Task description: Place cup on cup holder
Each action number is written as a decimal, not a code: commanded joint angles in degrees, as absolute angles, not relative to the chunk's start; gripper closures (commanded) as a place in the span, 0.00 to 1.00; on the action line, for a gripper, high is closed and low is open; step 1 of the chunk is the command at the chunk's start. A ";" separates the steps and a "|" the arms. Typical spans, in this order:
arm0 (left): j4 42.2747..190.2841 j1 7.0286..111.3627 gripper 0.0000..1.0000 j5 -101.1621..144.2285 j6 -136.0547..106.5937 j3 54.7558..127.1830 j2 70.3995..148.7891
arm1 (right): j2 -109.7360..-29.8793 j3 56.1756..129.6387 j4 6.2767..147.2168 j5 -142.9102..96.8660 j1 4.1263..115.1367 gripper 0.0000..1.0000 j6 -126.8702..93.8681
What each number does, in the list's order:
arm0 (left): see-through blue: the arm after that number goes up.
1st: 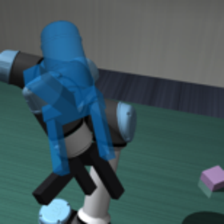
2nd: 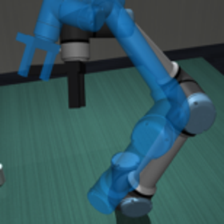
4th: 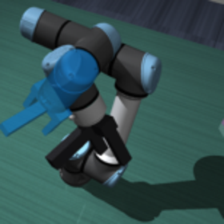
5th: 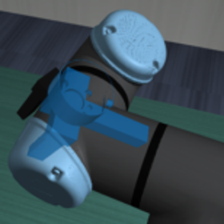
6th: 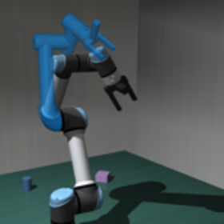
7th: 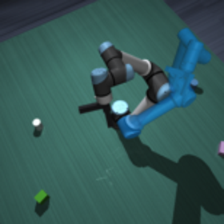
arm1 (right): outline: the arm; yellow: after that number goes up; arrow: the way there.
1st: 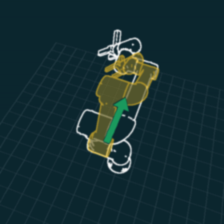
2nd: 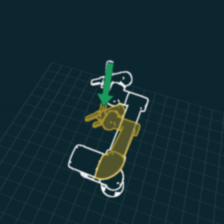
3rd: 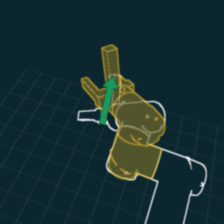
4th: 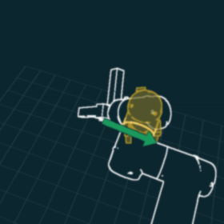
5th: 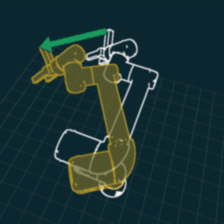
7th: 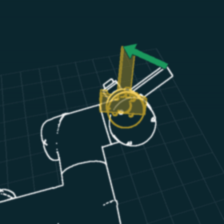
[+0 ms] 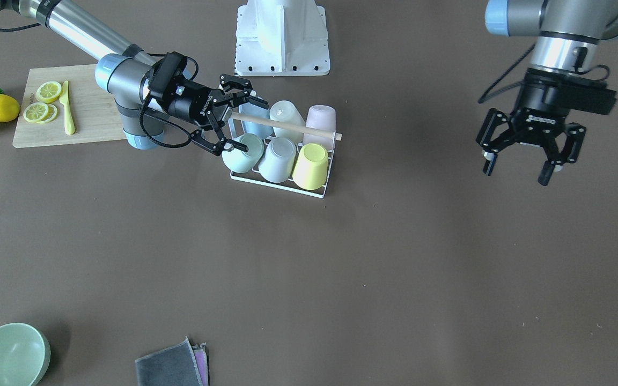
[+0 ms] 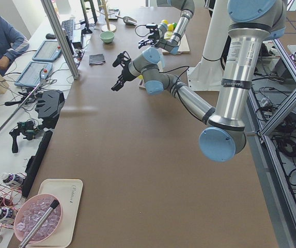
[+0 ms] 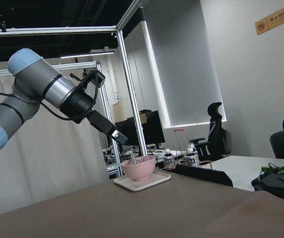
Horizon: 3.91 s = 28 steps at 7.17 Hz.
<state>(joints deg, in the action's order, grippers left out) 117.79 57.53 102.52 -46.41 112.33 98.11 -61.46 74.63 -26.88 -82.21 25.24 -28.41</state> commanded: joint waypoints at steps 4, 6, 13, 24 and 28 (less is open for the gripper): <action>98.57 84.51 0.02 133.64 -26.89 92.14 96.42 | -61.87 87.13 -3.71 -81.12 33.54 0.00 -28.56; 87.59 88.24 0.02 133.86 -14.11 92.45 94.58 | -62.48 91.75 13.28 -82.26 36.38 0.00 -31.01; 87.19 88.07 0.02 137.21 -0.63 97.45 85.08 | -68.30 109.69 83.33 -93.63 49.96 0.00 -39.21; 86.75 88.24 0.02 134.30 7.29 97.47 84.11 | -96.05 98.01 90.61 -132.37 83.72 0.00 -13.00; 86.66 90.35 0.02 134.30 7.29 98.26 83.33 | -97.65 94.92 90.62 -129.74 95.80 0.00 -4.31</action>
